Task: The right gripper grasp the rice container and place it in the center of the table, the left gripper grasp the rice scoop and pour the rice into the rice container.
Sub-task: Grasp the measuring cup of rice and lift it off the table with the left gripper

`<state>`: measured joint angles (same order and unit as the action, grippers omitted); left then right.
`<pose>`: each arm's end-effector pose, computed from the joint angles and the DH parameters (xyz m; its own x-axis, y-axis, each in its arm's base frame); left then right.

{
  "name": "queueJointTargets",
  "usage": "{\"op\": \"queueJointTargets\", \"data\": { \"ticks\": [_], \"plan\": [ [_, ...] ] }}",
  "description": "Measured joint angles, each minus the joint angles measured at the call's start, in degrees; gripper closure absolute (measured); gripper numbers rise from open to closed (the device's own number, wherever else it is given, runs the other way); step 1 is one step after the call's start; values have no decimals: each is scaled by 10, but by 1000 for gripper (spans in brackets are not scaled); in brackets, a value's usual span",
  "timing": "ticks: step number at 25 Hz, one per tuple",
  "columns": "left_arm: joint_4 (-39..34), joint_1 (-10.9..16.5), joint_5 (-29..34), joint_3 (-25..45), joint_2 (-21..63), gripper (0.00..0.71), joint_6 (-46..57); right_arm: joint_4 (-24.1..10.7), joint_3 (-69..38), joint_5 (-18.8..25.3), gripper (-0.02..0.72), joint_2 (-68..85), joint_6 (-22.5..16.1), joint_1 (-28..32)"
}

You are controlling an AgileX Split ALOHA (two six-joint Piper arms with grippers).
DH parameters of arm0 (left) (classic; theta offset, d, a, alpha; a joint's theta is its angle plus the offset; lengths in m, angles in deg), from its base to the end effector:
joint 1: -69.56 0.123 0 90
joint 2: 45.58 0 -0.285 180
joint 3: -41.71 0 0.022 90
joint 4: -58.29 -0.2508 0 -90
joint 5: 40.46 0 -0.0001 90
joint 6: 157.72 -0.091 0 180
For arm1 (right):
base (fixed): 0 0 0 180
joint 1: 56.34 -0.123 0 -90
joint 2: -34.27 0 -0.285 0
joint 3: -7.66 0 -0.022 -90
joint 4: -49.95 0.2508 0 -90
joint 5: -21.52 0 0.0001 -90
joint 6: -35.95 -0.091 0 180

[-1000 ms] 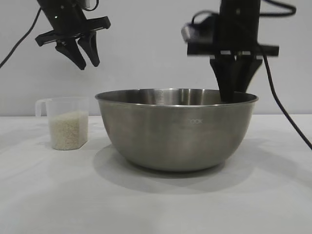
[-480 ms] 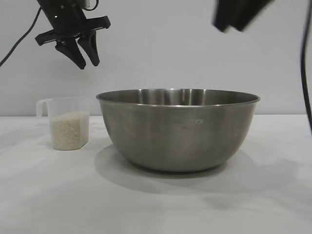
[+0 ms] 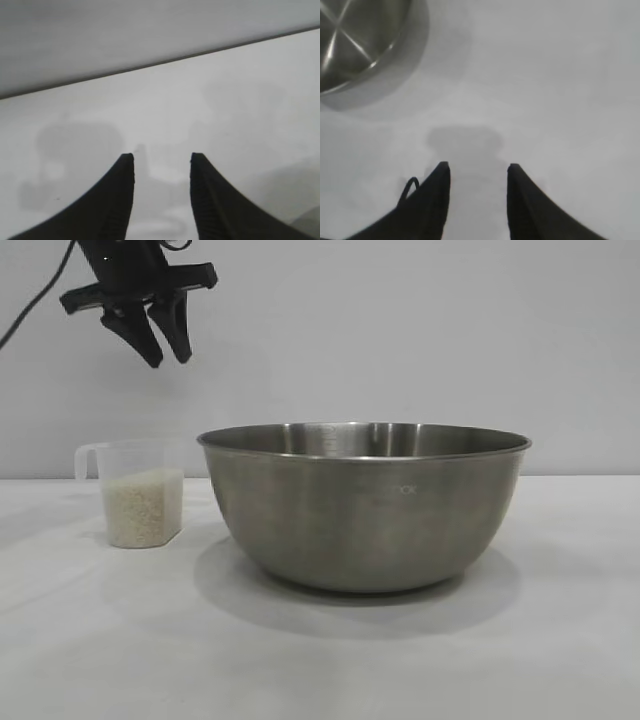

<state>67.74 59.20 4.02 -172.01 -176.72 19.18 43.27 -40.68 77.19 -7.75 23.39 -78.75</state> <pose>0.4853 -0.0994 0.2562 -0.7843 0.0787 -0.6154 0.1992 0.9713 -0.1297 0.0865 0.0262 0.2592 -0.8064 -0.1682 -0.5669 -0.2090 0.9779 0.0071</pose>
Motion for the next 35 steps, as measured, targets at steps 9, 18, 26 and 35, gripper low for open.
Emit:
{"op": "queueJointTargets", "data": {
  "ticks": [9,18,26,35],
  "plan": [
    [-21,0,-15,55,39,475,0,4,-3,73,476,103,9,0],
    [-11,-10,-279,358,232,475,-49,21,-3,89,476,185,28,0],
    [0,-71,-610,709,350,475,-66,31,-4,96,476,346,44,0],
    [4,-85,-766,869,354,475,-19,31,-4,98,476,351,48,0]
  ]
}}
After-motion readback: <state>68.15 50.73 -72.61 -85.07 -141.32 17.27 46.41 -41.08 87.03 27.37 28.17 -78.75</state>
